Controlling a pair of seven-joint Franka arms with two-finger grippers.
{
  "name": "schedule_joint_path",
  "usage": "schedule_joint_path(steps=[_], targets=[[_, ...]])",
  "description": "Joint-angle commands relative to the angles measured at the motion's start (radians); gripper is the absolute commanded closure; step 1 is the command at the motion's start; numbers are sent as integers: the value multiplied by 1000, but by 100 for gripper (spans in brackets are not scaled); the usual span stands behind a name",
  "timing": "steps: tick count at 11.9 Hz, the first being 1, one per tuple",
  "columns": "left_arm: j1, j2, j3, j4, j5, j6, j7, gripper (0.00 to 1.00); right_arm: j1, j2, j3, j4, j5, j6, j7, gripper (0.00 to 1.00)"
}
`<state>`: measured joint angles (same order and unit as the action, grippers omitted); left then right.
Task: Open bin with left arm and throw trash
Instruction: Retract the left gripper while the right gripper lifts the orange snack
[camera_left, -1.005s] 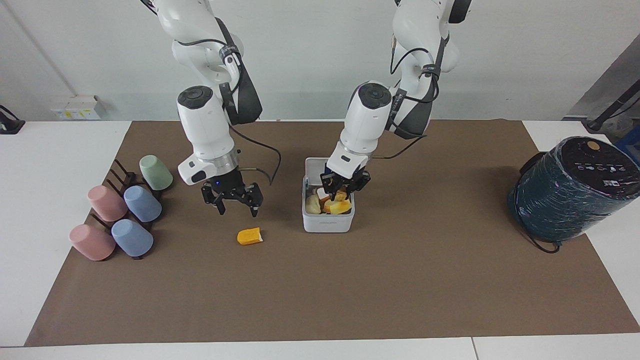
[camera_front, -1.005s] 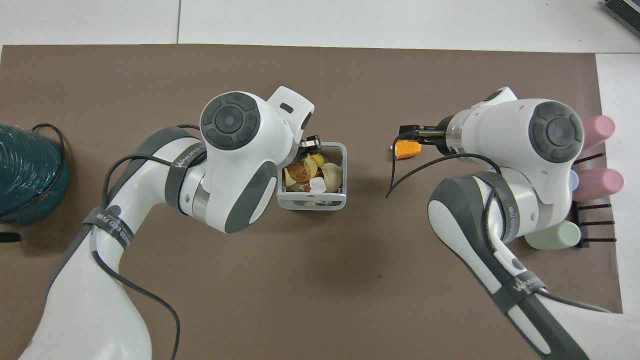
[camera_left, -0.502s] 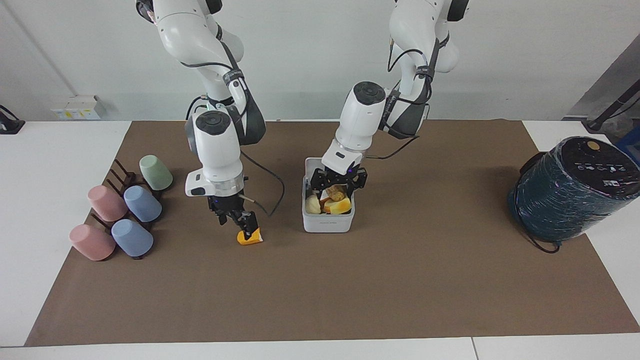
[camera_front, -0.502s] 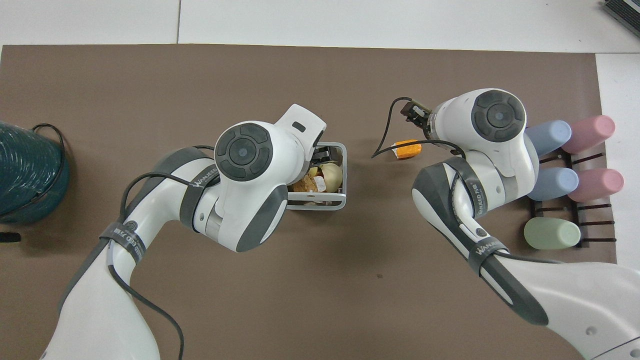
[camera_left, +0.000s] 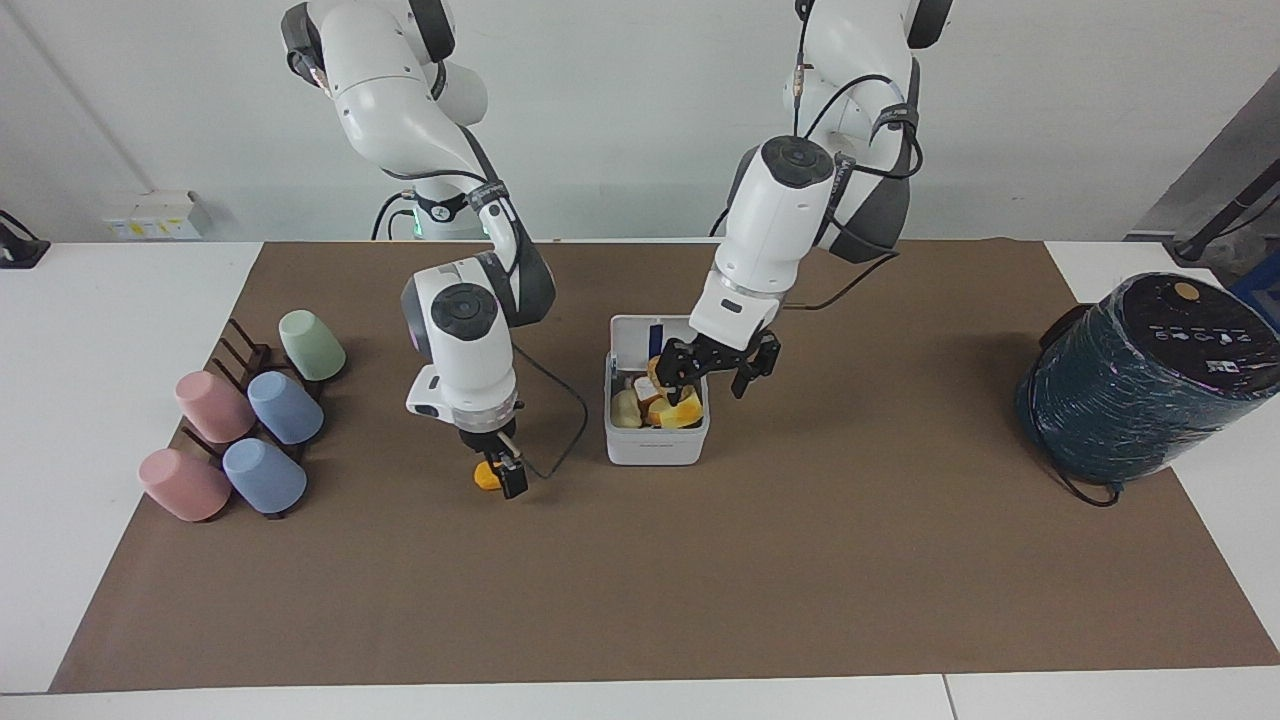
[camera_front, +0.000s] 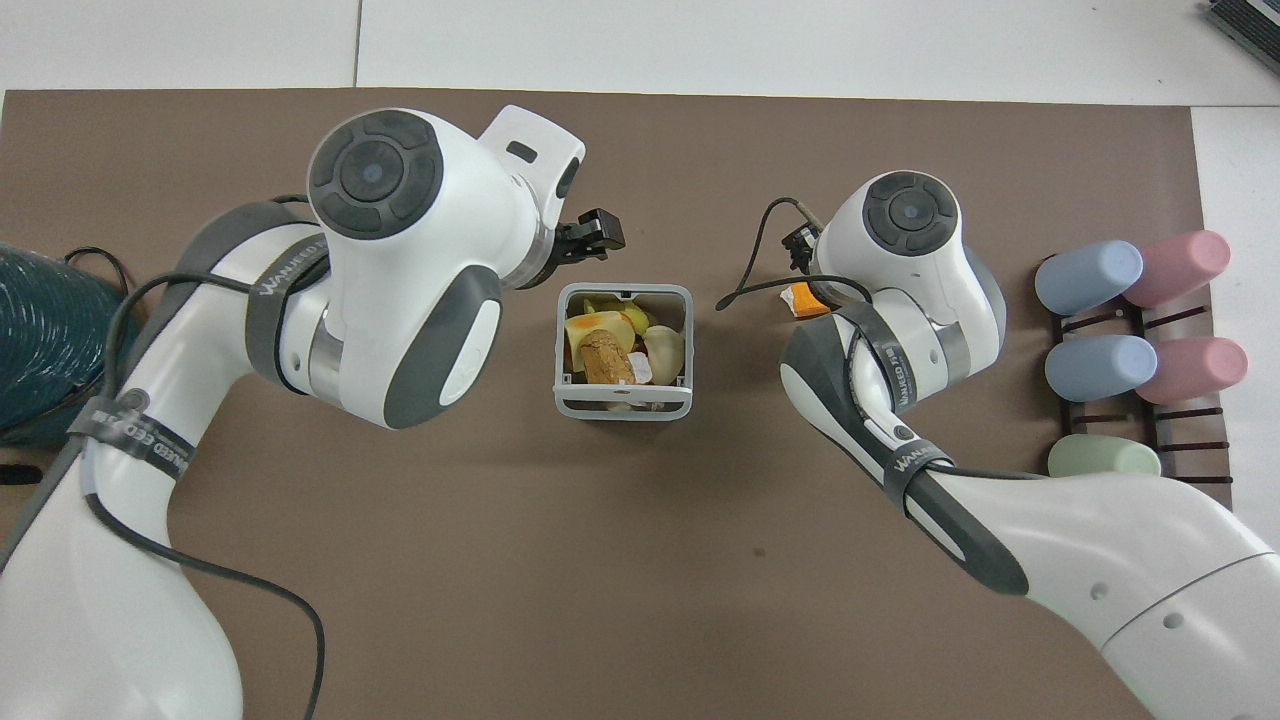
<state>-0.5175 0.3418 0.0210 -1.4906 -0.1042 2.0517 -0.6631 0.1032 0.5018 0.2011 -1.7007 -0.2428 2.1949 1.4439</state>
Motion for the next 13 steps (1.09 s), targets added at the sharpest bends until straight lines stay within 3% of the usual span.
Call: schedule_joint_path(steps=[1, 2, 3, 5, 6, 8, 10, 13], targets=[[52, 19, 3, 98, 3, -138, 81, 0, -11, 6, 11, 1, -12, -23, 67, 0], [78, 19, 10, 127, 8, -219, 142, 0, -11, 9, 11, -5, -3, -12, 84, 0], [105, 19, 10, 163, 24, -281, 195, 0, -10, 11, 12, -8, 6, 18, 88, 6], [155, 13, 10, 184, 66, -372, 302, 0, -8, 11, 11, -7, 7, 42, 86, 72], [193, -1, 7, 184, 72, -399, 369, 0, -7, 9, 11, -5, 7, 60, 81, 100], [246, -35, 10, 184, 96, -445, 501, 0, -11, -17, 12, -4, 7, 54, 64, 100], [283, -73, 10, 182, 123, -487, 612, 0, -13, -93, 15, -5, 14, 28, 47, 100], [310, -165, 5, 127, 120, -496, 658, 0, 0, -185, 50, -5, 23, -30, 12, 100]])
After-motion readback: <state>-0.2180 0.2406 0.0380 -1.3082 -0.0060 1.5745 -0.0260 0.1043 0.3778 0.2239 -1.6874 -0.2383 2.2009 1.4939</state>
